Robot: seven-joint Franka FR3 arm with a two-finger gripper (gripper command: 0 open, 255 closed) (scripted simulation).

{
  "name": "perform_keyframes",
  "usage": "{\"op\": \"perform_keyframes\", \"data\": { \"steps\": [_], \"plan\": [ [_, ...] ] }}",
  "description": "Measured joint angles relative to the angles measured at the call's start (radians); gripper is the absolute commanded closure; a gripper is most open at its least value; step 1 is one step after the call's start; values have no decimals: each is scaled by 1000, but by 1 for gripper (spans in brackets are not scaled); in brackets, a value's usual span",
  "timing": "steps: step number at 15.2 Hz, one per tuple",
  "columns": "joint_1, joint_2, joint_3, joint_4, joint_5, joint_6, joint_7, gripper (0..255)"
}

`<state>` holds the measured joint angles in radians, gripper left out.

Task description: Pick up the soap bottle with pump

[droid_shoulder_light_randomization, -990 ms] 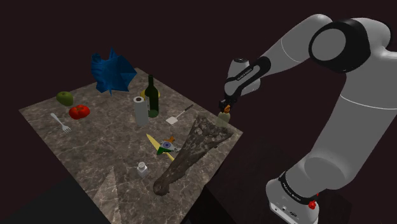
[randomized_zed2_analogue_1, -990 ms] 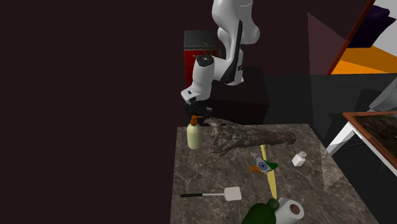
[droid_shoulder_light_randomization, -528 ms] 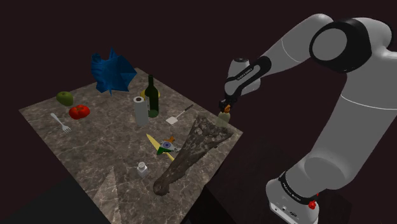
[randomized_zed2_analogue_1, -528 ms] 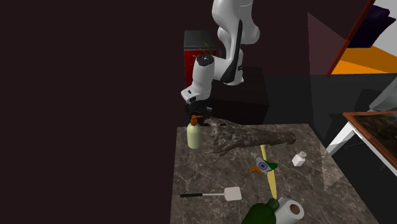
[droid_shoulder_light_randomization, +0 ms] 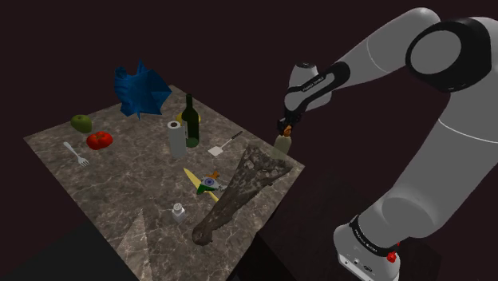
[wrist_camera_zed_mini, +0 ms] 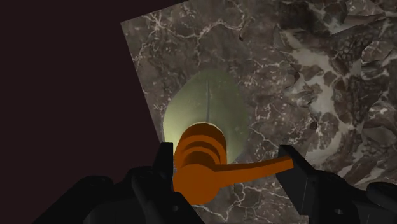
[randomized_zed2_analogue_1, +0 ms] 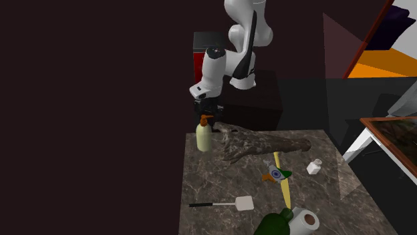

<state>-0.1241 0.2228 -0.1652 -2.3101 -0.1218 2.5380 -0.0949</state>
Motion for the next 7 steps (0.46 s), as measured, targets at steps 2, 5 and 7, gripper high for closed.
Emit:
{"op": "perform_keyframes", "data": {
  "steps": [2, 5, 7],
  "plan": [
    [1, -23, -1, 3, -2, -25, -2, 255],
    [3, -61, -2, 6, -5, -66, -2, 255],
    [3, -74, -2, 10, -5, -83, -3, 255]
  ]
}}
